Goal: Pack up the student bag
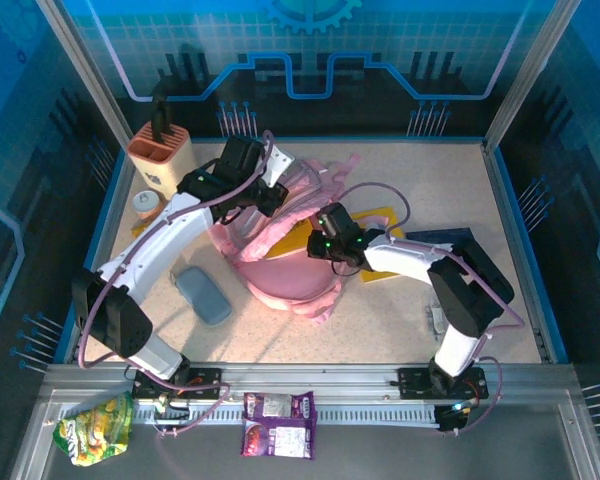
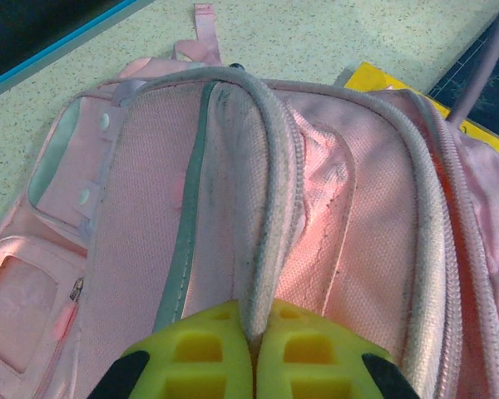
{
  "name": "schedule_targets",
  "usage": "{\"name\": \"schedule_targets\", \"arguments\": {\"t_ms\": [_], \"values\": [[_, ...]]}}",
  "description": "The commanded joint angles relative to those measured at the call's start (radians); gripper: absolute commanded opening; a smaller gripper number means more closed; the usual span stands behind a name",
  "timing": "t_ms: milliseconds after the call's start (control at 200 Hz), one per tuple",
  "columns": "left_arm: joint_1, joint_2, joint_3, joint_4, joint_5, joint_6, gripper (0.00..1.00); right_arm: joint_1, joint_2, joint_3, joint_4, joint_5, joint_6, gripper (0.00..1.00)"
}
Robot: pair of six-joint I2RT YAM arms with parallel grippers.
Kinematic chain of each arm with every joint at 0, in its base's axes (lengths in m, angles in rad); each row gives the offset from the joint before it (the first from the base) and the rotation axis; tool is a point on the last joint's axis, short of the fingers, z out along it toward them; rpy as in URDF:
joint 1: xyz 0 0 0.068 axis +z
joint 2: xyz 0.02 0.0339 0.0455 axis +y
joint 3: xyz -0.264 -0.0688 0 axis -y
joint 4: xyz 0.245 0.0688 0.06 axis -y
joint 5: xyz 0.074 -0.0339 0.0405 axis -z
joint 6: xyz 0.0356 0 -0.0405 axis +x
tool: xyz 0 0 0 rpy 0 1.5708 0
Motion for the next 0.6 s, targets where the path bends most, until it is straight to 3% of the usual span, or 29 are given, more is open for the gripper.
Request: {"name": "schedule_targets", "arguments": {"t_ms": [0, 315, 595], "values": [[0.018, -0.038, -0.010, 0.054, 0.035, 0.003, 0.00, 0.005, -0.128, -0.038, -0.015, -0.068, -0.035, 0.17], [0.033, -0.074, -0.125, -0.018, 0.059, -0.026, 0.00, -0.085, -0.454, -0.197, -0.286, -0.080, -0.030, 0.31], [0.033, -0.080, -0.192, -0.142, 0.080, -0.013, 0.00, -0.236, -0.595, -0.292, -0.380, -0.146, -0.061, 0.36]]}}
